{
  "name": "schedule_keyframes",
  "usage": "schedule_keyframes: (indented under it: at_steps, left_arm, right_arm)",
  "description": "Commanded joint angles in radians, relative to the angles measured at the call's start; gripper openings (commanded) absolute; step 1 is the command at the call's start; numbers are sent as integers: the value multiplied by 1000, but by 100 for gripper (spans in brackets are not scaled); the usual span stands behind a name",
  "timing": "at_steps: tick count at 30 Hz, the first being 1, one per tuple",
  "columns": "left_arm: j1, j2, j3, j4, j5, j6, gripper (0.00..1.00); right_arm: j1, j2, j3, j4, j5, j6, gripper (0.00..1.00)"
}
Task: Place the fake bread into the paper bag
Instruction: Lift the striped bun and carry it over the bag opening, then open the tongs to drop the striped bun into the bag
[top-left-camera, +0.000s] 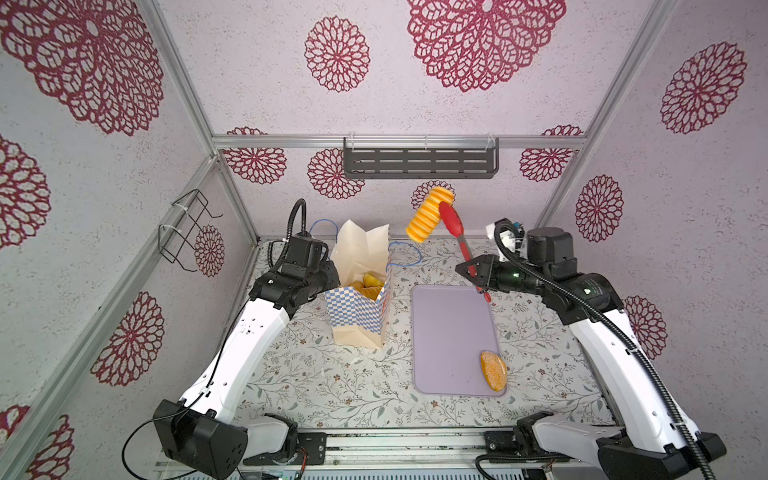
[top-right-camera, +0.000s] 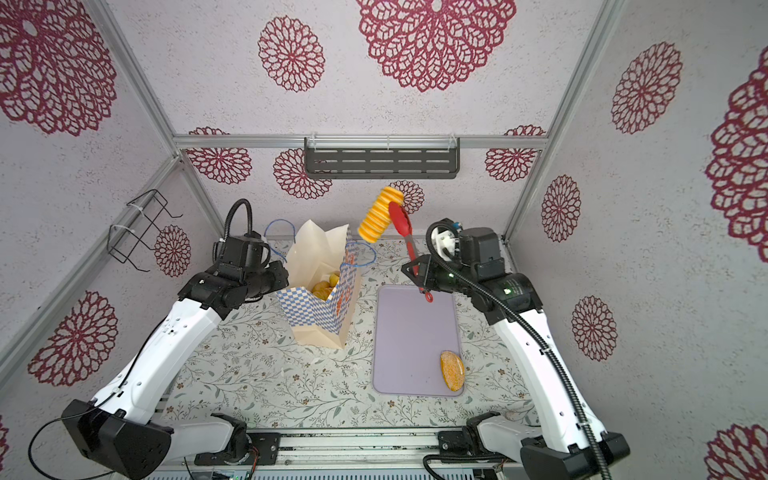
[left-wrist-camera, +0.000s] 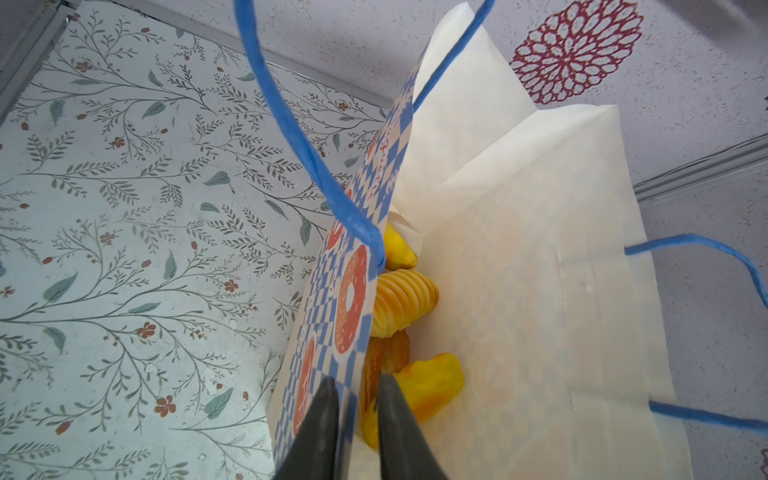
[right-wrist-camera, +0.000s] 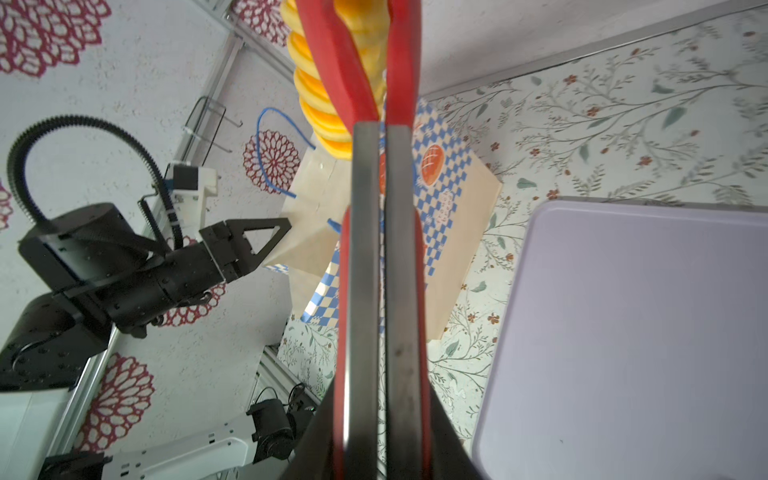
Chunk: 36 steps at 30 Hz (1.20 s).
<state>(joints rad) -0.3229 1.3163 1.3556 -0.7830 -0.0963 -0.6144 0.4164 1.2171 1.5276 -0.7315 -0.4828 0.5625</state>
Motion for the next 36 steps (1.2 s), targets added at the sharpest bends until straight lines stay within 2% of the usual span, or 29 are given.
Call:
schedule_keyframes:
  at_steps: [1,8,13,24,29,36]
  left_arm:
    - [-3,-3,15,2,-10,2,17]
    - [-3,-3,10,14,-6,0,10]
    - [-4,-3,8,19,-1,-1,7]
    - [-3,-6,7,21,2,-2,7]
    - [-3,-8,5,22,2,-3,7]
    - [-3,-11,4,19,-1,-3,7]
  right_arm:
    - [84,25,65,107,33,18,6]
    - [205,111,100,88,94,-2,7]
    - [252,154,121,36,145,-34,9]
    - [269,181,131,9,146,-56,35]
    - [269,180,131,12,138,-59,41]
    - [269,181,136,10,144,-58,41]
